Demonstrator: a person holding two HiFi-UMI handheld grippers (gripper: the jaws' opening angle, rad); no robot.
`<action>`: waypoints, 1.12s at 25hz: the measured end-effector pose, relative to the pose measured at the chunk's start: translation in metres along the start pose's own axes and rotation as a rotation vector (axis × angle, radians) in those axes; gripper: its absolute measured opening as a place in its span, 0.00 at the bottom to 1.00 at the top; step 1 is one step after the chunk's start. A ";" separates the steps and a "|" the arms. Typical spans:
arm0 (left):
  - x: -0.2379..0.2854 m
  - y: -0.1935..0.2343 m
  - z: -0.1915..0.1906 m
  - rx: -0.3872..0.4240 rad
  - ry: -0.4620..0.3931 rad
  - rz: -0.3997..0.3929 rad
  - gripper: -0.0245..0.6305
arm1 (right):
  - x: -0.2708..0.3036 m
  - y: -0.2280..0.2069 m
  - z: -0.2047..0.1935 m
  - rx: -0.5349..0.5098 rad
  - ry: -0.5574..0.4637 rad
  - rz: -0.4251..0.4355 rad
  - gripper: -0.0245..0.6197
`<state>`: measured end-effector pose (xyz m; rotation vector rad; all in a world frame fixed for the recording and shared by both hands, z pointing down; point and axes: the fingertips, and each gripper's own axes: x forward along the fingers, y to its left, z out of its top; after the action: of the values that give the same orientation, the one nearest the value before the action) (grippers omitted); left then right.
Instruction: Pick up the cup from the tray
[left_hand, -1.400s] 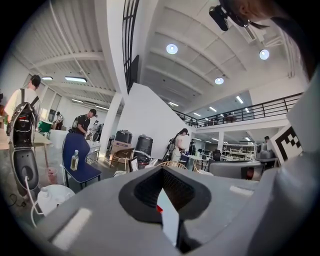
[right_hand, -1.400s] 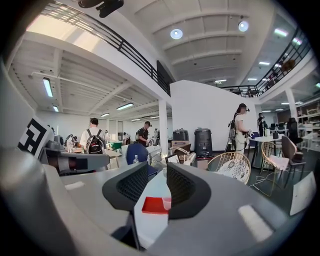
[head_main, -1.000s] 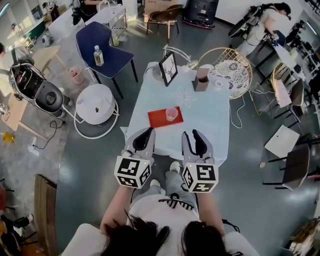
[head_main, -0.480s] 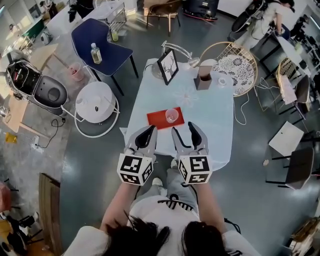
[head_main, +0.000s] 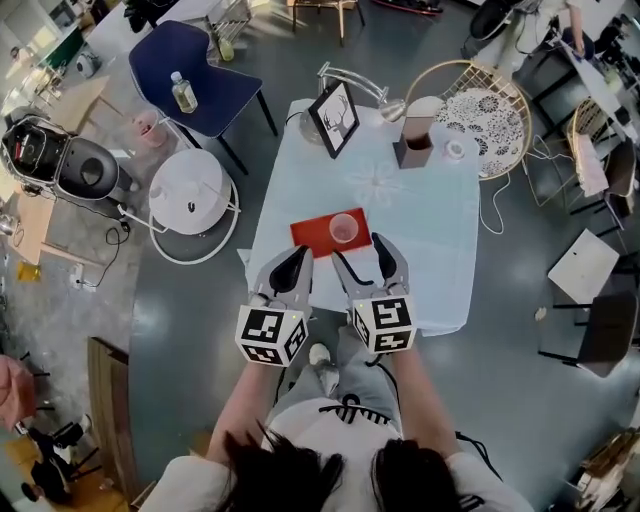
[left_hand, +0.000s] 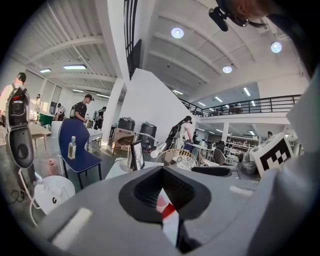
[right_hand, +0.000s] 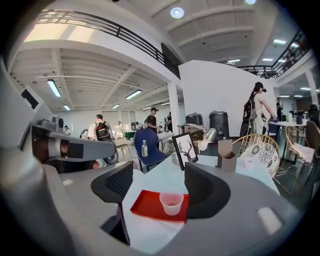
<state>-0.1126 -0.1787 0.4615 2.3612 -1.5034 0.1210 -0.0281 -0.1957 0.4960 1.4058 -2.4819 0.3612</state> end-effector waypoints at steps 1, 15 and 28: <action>0.006 0.001 -0.002 -0.003 0.002 0.003 0.04 | 0.005 -0.003 -0.004 -0.001 0.006 0.007 0.57; 0.061 0.031 -0.036 -0.047 0.035 0.088 0.04 | 0.065 -0.021 -0.066 -0.040 0.101 0.025 0.61; 0.082 0.054 -0.058 -0.056 0.077 0.129 0.04 | 0.107 -0.031 -0.107 -0.068 0.173 0.041 0.63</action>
<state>-0.1184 -0.2514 0.5491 2.1907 -1.5998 0.1955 -0.0432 -0.2596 0.6353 1.2437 -2.3621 0.3853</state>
